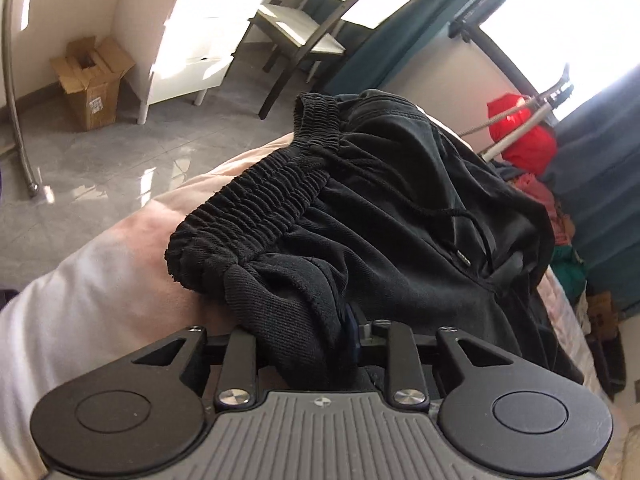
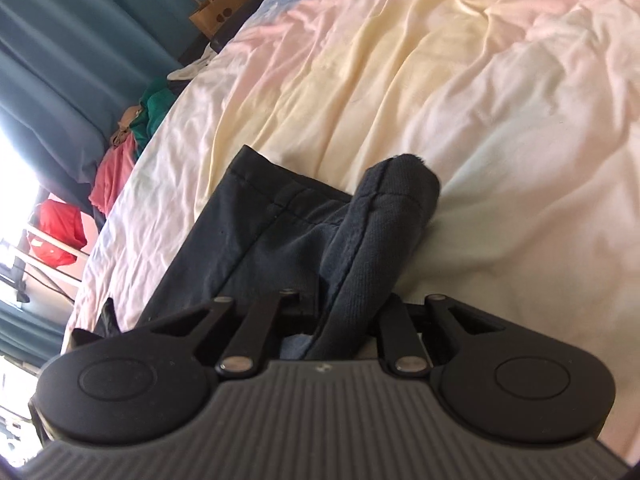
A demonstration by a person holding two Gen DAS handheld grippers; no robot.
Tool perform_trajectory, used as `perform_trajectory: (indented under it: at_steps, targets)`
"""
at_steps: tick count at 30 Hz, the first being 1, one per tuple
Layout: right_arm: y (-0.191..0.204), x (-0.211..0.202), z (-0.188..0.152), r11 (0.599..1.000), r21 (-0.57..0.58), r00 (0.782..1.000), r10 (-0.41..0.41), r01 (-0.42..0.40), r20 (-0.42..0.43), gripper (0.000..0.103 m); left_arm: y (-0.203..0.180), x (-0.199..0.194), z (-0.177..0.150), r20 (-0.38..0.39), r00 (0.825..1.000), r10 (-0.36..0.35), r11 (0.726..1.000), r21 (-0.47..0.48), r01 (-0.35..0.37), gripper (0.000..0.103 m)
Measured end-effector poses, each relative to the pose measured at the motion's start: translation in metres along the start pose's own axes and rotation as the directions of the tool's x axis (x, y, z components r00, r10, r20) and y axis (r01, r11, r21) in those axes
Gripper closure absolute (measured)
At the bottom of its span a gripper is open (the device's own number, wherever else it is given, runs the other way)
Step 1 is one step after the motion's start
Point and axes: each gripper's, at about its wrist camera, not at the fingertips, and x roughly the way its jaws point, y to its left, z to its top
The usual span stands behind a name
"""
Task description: Fold clothes
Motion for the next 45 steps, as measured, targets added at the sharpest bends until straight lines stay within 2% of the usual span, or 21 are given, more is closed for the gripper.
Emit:
perform_trajectory:
  at_steps: [2, 3, 4, 5, 6, 7, 9, 12, 15, 18, 24, 29, 32, 35, 40, 45]
  targets:
    - [0.004, -0.014, 0.001, 1.0, -0.017, 1.0, -0.009, 0.01, 0.023, 0.072, -0.007, -0.005, -0.002, 0.007, 1.0, 0.018, 0.998, 0.066, -0.019, 0.044]
    - [0.007, -0.024, 0.001, 0.999, -0.036, 0.999, -0.017, 0.019, 0.05, 0.056, -0.011, -0.008, -0.002, 0.01, 1.0, 0.027, 0.995, 0.099, -0.028, 0.038]
    - [0.012, -0.034, 0.0, 0.998, -0.066, 0.996, -0.014, 0.02, 0.084, 0.04, -0.015, -0.011, -0.003, 0.016, 0.999, 0.037, 0.991, 0.131, -0.038, 0.028]
    - [0.018, -0.044, -0.003, 0.995, -0.098, 0.993, -0.007, 0.019, 0.115, 0.032, -0.019, -0.017, -0.007, 0.045, 0.998, 0.051, 0.986, 0.159, -0.057, 0.019]
    - [0.024, -0.054, -0.005, 0.991, -0.131, 0.989, 0.001, 0.019, 0.145, 0.024, -0.023, -0.024, -0.01, 0.075, 0.995, 0.063, 0.979, 0.187, -0.077, 0.016]
    - [0.029, -0.063, -0.007, 0.986, -0.164, 0.985, 0.009, 0.02, 0.174, 0.021, -0.029, -0.031, -0.014, 0.109, 0.991, 0.072, 0.971, 0.22, -0.095, 0.013]
    - [0.042, -0.081, -0.013, 0.973, -0.229, 0.975, 0.037, 0.014, 0.22, 0.022, -0.045, -0.044, -0.022, 0.171, 0.983, 0.072, 0.95, 0.29, -0.12, 0.011]
    - [0.063, -0.101, -0.027, 0.944, -0.329, 0.967, 0.117, -0.036, 0.228, 0.022, -0.073, -0.061, -0.033, 0.243, 0.97, 0.03, 0.921, 0.37, -0.121, 0.011]
    - [0.088, -0.114, -0.046, 0.897, -0.428, 0.961, 0.205, -0.109, 0.186, 0.022, -0.103, -0.077, -0.041, 0.305, 0.95, -0.07, 0.91, 0.409, -0.064, 0.011]
    - [0.113, -0.128, -0.067, 0.835, -0.52, 0.948, 0.289, -0.181, 0.132, 0.022, -0.142, -0.084, -0.051, 0.317, 0.938, -0.138, 0.873, 0.487, -0.035, 0.011]
    - [0.139, -0.143, -0.109, 0.744, -0.611, 0.928, 0.371, -0.27, 0.042, 0.022, -0.226, -0.079, -0.093, 0.247, 0.933, -0.262, 0.793, 0.606, 0.062, 0.011]
    - [0.152, -0.154, -0.138, 0.671, -0.675, 0.907, 0.42, -0.308, 0.003, 0.022, -0.279, -0.066, -0.135, 0.183, 0.93, -0.32, 0.735, 0.667, 0.122, 0.011]
    - [0.155, -0.154, -0.151, 0.638, -0.709, 0.903, 0.43, -0.301, 0.003, 0.022, -0.3, -0.056, -0.159, 0.172, 0.926, -0.336, 0.701, 0.703, 0.123, 0.011]
    - [0.157, -0.146, -0.162, 0.609, -0.739, 0.9, 0.435, -0.289, 0.006, 0.022, -0.304, -0.04, -0.178, 0.176, 0.915, -0.362, 0.681, 0.72, 0.131, 0.011]
    - [0.159, -0.125, -0.171, 0.616, -0.718, 0.9, 0.435, -0.324, -0.033, 0.023, -0.298, 0.0, -0.189, 0.169, 0.927, -0.335, 0.688, 0.717, 0.118, 0.011]
    - [0.165, -0.119, -0.181, 0.599, -0.736, 0.907, 0.418, -0.316, -0.048, 0.023, -0.283, 0.008, -0.188, 0.186, 0.934, -0.305, 0.69, 0.719, 0.082, 0.011]
